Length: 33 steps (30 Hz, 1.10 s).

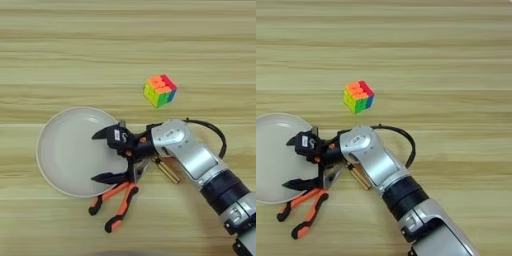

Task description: Move the objects on the table

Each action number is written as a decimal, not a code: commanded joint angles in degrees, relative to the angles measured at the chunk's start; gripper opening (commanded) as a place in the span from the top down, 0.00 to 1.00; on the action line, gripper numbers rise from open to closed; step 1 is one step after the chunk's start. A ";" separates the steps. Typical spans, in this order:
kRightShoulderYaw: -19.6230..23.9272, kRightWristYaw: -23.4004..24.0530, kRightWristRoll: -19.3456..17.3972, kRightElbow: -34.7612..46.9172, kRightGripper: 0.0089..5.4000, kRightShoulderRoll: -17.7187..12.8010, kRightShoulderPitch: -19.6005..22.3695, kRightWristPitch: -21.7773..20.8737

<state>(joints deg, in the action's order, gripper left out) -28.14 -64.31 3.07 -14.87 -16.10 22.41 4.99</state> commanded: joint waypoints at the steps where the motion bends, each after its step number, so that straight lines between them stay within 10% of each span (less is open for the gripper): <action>1: 0.59 -0.95 -0.64 2.84 0.01 -1.65 1.70 0.30; 19: 2.26 2.82 -2.29 22.67 0.01 -4.51 -8.50 12.16; 33: 4.87 5.03 -4.46 24.45 0.01 -3.51 -7.35 13.46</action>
<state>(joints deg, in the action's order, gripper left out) -26.29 -61.71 0.55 6.88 -20.34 11.23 18.66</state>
